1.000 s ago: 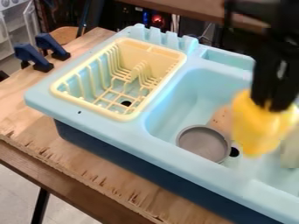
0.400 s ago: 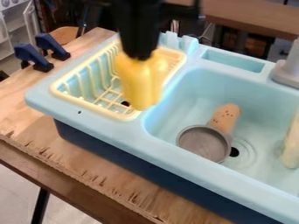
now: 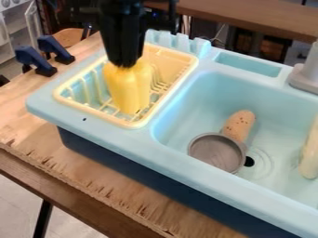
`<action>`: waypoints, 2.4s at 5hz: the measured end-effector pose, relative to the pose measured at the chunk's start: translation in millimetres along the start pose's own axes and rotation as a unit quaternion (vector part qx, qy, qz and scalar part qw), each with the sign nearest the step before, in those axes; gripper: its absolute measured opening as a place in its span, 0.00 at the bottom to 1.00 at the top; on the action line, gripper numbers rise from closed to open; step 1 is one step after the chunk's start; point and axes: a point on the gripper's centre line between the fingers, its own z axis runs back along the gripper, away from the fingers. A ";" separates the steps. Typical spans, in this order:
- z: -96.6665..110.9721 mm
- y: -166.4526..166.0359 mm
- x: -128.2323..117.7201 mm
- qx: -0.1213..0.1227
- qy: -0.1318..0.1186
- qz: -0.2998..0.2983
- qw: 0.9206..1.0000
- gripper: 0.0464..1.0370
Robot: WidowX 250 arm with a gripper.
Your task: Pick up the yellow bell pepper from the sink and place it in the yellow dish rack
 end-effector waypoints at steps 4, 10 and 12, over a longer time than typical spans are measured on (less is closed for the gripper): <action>-37.1 7.7 30.5 0.049 0.035 0.030 0.998 0.08; -39.3 -5.0 27.5 0.052 0.032 0.027 0.998 0.92; 1.2 -30.2 17.7 0.075 -0.007 -0.019 0.997 0.97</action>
